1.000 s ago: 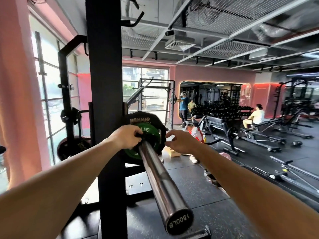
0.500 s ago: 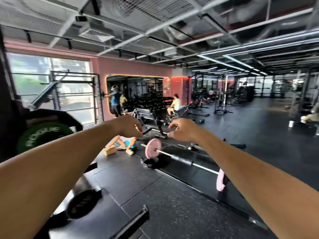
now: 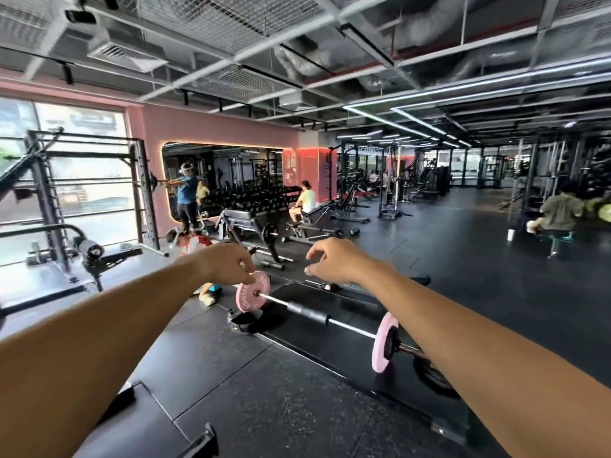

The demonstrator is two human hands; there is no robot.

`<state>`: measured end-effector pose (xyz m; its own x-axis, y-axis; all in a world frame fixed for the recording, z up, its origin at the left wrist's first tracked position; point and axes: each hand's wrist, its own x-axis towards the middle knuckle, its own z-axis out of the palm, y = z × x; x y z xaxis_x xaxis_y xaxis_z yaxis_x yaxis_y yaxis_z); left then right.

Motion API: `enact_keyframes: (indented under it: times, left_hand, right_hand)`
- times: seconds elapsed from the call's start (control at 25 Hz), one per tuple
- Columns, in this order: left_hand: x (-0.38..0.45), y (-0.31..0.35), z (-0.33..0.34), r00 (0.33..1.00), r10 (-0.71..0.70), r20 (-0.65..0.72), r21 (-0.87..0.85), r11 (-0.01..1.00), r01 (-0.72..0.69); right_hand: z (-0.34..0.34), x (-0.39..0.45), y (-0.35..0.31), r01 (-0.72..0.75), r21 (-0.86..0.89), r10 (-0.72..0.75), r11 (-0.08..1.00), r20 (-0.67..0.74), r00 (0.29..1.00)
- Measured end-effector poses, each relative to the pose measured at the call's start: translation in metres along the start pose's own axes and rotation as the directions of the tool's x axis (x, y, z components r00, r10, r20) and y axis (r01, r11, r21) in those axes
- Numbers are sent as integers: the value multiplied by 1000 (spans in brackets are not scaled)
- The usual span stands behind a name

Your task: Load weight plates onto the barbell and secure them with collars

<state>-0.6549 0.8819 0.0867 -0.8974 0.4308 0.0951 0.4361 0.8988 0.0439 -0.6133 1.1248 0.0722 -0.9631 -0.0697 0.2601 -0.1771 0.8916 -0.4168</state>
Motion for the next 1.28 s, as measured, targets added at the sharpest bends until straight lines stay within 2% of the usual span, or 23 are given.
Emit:
enact_keyframes:
  times: [0.32, 0.56, 0.72, 0.84, 0.96, 1.16, 1.28]
  left_hand:
    - [91, -63, 23, 977, -210, 24, -68, 975, 211]
    - [222, -136, 39, 957, -290, 7, -119, 950, 289]
    - [308, -178, 35, 957, -289, -14, -154, 946, 284]
    - [377, -216, 40, 947, -320, -5, -170, 934, 315]
    - [441, -256, 53, 923, -385, 27, -122, 915, 385]
    - [541, -318, 69, 865, -502, 9, -143, 855, 498]
    - [588, -354, 67, 829, -559, -21, -216, 812, 542]
  right_hand:
    - [60, 131, 27, 126, 56, -131, 990, 100, 986]
    - [89, 276, 33, 169, 26, -171, 985, 168, 971]
    - [89, 378, 34, 202, 19, -203, 979, 139, 969]
    - [105, 454, 42, 238, 34, -240, 971, 168, 956]
    - [129, 532, 58, 277, 90, -289, 957, 187, 939]
    - [167, 670, 81, 371, 98, -383, 924, 253, 888]
    - [183, 756, 74, 429, 150, -454, 891, 252, 855]
